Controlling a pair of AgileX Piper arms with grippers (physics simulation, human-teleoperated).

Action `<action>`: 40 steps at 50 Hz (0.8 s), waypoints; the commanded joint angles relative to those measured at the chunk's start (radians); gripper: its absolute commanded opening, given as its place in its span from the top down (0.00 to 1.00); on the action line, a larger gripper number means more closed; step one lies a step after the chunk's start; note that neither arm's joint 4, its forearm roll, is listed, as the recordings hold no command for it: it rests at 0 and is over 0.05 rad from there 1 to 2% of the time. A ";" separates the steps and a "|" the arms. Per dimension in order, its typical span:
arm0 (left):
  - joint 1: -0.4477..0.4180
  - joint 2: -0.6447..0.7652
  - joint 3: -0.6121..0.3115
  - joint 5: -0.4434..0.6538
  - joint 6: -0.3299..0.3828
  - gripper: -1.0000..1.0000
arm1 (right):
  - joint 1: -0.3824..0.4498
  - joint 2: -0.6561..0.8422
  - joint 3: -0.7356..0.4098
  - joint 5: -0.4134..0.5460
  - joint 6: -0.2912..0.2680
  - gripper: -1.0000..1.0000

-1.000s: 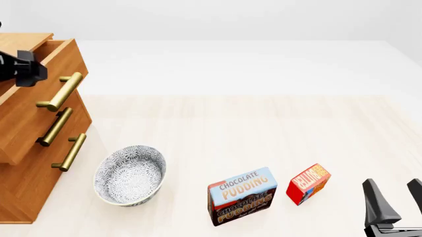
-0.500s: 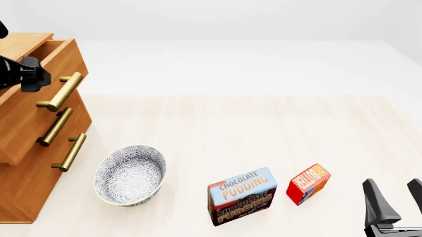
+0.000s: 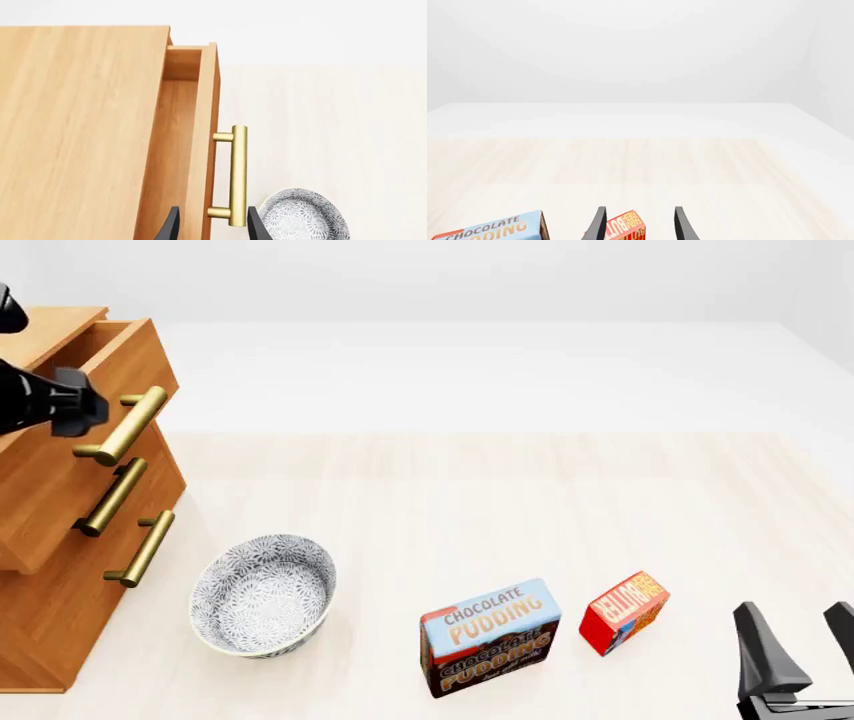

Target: Put the butter at the back in the top drawer of the cabinet and close it.

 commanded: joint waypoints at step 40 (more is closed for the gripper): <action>0.003 0.013 0.060 -0.040 0.003 0.00 | 0.000 0.000 0.000 0.000 0.000 0.00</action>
